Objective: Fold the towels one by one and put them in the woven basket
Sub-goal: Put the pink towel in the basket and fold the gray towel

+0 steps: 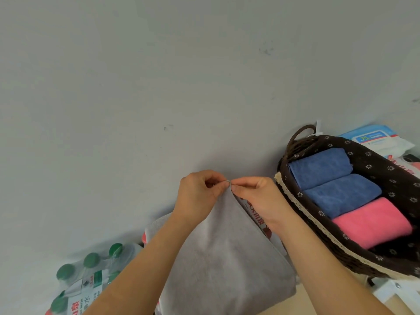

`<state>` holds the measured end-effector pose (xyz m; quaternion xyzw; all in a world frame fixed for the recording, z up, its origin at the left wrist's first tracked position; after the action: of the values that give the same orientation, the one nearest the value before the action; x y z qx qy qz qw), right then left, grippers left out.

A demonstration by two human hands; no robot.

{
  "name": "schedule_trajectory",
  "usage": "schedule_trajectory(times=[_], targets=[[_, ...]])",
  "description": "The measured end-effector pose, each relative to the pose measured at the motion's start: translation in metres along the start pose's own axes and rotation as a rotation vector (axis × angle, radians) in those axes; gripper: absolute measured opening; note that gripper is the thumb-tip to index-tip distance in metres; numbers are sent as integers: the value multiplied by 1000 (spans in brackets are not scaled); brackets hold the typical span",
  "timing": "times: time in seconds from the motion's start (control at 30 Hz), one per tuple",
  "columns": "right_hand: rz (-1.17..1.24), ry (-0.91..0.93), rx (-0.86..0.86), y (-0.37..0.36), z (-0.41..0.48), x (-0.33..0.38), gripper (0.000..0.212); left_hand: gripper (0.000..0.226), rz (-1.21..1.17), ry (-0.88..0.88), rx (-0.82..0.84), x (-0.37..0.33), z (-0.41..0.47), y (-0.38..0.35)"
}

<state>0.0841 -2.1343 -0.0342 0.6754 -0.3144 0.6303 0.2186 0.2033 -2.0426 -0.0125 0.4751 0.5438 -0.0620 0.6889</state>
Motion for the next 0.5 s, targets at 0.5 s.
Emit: schedule_trajectory(times=[0.5], targets=[[-262, 239, 36, -8, -9, 5, 19, 17, 20, -5, 256, -11, 1, 31]])
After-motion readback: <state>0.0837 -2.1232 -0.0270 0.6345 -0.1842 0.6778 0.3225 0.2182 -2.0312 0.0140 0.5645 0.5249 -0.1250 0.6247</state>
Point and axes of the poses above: each hand's wrist, its own z-axis towards the middle knuckle, its own y-axis out of the back of the hand, x = y × z, the point moved 2 cm from there along z, towards the middle knuckle, and after that the axes turned 7 degrees about y, right-handed, at the moved point
